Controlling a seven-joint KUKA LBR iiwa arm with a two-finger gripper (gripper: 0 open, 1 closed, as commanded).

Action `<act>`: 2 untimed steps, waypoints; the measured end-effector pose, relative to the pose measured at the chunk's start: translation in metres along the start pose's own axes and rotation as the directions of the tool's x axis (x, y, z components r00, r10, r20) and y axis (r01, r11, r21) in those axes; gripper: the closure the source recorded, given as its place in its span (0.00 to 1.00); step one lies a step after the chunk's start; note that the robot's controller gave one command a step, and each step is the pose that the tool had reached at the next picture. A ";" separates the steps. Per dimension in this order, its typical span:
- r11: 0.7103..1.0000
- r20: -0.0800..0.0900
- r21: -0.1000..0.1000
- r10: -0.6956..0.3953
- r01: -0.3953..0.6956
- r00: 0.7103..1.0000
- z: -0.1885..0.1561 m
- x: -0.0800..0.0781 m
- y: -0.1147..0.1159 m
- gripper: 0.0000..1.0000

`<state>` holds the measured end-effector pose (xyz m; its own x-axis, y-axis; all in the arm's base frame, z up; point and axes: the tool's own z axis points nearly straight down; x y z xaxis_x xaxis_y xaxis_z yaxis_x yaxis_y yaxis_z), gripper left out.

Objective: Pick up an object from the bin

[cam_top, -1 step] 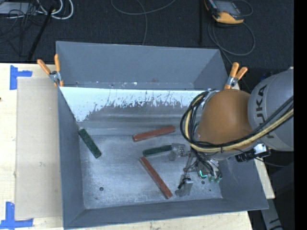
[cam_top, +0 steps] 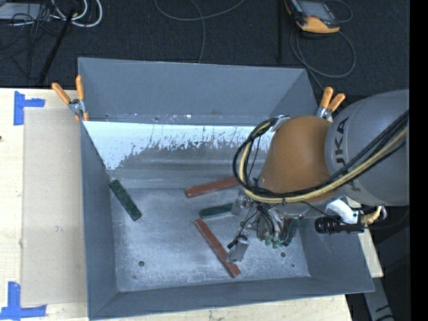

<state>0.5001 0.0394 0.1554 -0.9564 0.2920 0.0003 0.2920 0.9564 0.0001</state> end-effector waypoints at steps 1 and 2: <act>0.991 0.006 -0.004 -0.134 0.134 0.991 -0.032 -0.033 0.100 0.00; 0.958 -0.005 0.005 0.287 -0.287 0.958 0.067 -0.061 0.052 0.00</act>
Offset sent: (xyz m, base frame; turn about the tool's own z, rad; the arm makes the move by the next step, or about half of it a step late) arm 0.0591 0.0821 0.0308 -0.1265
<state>0.5737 0.0717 0.0879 -0.8322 0.5544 0.0051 0.5544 0.8322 -0.0054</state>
